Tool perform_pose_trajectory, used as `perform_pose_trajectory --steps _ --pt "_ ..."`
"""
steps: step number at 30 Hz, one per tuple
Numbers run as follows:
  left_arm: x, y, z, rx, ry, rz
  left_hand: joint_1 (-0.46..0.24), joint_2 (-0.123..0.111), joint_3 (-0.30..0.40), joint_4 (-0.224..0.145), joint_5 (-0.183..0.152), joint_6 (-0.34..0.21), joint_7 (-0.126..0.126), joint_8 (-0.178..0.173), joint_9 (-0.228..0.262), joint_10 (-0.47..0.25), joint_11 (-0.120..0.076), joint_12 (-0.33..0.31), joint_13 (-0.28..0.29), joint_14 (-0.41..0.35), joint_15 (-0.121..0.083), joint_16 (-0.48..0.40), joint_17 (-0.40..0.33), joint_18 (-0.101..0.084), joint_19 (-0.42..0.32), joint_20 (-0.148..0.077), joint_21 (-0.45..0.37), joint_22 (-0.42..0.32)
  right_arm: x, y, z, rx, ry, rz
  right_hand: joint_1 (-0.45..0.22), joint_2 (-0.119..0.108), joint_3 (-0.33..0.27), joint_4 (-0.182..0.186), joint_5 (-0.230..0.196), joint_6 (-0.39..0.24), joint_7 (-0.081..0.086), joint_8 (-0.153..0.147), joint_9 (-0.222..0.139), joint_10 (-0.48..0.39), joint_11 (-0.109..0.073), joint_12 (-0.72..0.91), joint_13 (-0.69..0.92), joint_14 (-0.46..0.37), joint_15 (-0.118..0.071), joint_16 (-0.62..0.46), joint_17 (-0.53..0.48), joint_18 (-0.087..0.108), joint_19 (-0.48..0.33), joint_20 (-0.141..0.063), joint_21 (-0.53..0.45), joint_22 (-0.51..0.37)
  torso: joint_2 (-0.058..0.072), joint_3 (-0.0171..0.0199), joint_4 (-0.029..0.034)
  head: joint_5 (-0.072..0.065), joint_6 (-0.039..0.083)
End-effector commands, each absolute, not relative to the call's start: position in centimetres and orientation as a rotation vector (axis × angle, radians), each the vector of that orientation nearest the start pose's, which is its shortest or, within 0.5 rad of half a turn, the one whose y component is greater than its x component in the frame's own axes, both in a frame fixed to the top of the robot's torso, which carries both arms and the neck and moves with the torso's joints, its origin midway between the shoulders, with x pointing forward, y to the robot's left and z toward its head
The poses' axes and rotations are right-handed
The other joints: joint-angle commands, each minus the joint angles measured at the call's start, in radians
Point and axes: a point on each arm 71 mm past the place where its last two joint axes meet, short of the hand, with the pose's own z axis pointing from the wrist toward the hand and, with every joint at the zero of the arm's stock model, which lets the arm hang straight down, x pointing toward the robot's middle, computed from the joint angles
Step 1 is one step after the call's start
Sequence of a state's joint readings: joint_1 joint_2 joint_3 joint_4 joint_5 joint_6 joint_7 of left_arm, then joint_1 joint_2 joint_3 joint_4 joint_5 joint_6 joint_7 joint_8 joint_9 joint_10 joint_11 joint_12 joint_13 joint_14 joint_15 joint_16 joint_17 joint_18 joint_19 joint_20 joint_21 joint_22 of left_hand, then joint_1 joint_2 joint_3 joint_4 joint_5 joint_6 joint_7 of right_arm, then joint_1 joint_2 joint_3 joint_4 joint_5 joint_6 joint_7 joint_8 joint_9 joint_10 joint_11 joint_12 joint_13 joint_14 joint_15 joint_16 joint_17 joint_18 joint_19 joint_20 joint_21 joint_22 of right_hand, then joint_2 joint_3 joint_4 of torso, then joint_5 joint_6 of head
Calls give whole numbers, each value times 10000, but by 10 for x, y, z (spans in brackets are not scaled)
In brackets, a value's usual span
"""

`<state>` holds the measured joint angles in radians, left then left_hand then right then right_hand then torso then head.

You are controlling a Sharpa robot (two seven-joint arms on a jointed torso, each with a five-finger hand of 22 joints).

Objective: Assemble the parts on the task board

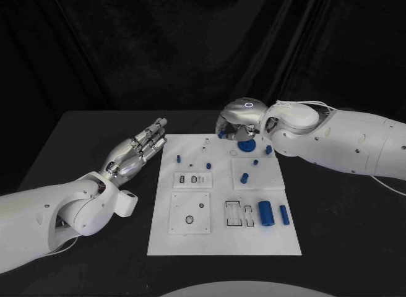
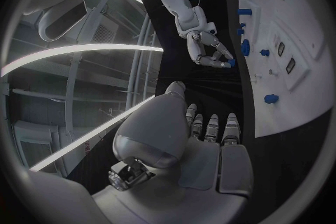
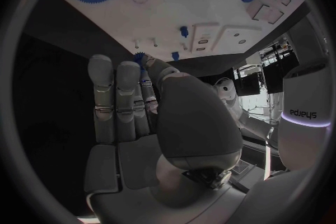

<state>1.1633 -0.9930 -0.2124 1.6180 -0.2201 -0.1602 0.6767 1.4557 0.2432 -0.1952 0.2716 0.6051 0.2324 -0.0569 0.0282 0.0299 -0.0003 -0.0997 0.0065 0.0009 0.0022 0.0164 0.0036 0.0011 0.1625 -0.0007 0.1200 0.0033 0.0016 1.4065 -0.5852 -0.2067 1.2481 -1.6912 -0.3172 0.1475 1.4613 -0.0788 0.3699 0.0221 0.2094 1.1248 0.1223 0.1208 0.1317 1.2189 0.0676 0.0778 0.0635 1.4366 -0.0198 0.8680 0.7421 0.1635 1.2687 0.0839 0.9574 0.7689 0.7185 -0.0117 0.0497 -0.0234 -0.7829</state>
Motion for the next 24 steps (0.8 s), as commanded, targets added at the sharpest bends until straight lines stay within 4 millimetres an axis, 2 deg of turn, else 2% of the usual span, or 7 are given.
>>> perform_pose_trajectory --steps 1,8,12,16,20,24 --pt "425 241 -215 -7135 13590 -17660 92 -38 58 -5 49 19 70 33 11 3 60 -65 -9 -22 54 -36 -11 120 7 88 -33 -16 543 -125 -141 -6828 14596 5966 78 -2 60 22 78 -52 57 -92 6 65 -15 -57 -1 22 -15 33 14 -104 -25 -48 28 13 5 -11 -27 11 22" --pt "425 234 -215 -7127 13702 -17821 108 -56 71 -15 109 -14 84 26 5 3 88 -65 -9 -22 46 -36 -11 121 7 81 -33 -16 559 -109 -141 -6943 14794 5605 19 -52 68 57 49 -103 73 -146 8 51 4 -107 -1 3 5 40 14 -108 -67 -31 61 68 15 -16 18 -44 7" --pt "426 230 -216 -7111 13771 -17942 118 -63 77 -24 125 -27 95 23 3 3 103 -65 -9 -22 46 -36 -11 121 7 80 -33 -16 564 -103 -144 -6986 14985 5485 -45 -87 79 109 -22 -162 91 -205 8 -2 28 -147 -4 -29 29 44 12 -110 -118 -10 87 121 35 -12 60 -132 8" --pt "427 227 -216 -7094 13805 -18006 127 -65 86 -33 136 -38 103 21 2 3 114 -65 -9 -22 47 -36 -11 121 7 79 -33 -16 565 -98 -148 -7029 15093 5497 -77 -115 88 136 -65 -210 103 -247 6 -47 45 -161 -6 -42 41 64 29 -111 -145 4 104 155 64 -3 102 -203 48" --pt "428 226 -217 -7087 13831 -18036 135 -65 95 -40 142 -39 111 20 2 3 124 -65 -9 -22 48 -36 -11 120 7 79 -33 -16 565 -96 -152 -7042 15221 5491 -72 -120 105 137 -76 -233 106 -268 5 -67 48 -164 -6 -47 46 80 45 -112 -155 10 118 180 127 17 198 -341 100" --pt "428 225 -217 -7070 13839 -18075 156 -63 120 -62 163 -60 124 16 -1 3 144 -65 -9 -22 56 -36 -11 121 7 83 -33 -16 566 -97 -156 -7018 15370 5421 -55 -119 138 136 -74 -263 113 -297 4 -102 57 -168 -6 -60 53 90 52 -116 -165 18 150 231 151 16 215 -409 163"
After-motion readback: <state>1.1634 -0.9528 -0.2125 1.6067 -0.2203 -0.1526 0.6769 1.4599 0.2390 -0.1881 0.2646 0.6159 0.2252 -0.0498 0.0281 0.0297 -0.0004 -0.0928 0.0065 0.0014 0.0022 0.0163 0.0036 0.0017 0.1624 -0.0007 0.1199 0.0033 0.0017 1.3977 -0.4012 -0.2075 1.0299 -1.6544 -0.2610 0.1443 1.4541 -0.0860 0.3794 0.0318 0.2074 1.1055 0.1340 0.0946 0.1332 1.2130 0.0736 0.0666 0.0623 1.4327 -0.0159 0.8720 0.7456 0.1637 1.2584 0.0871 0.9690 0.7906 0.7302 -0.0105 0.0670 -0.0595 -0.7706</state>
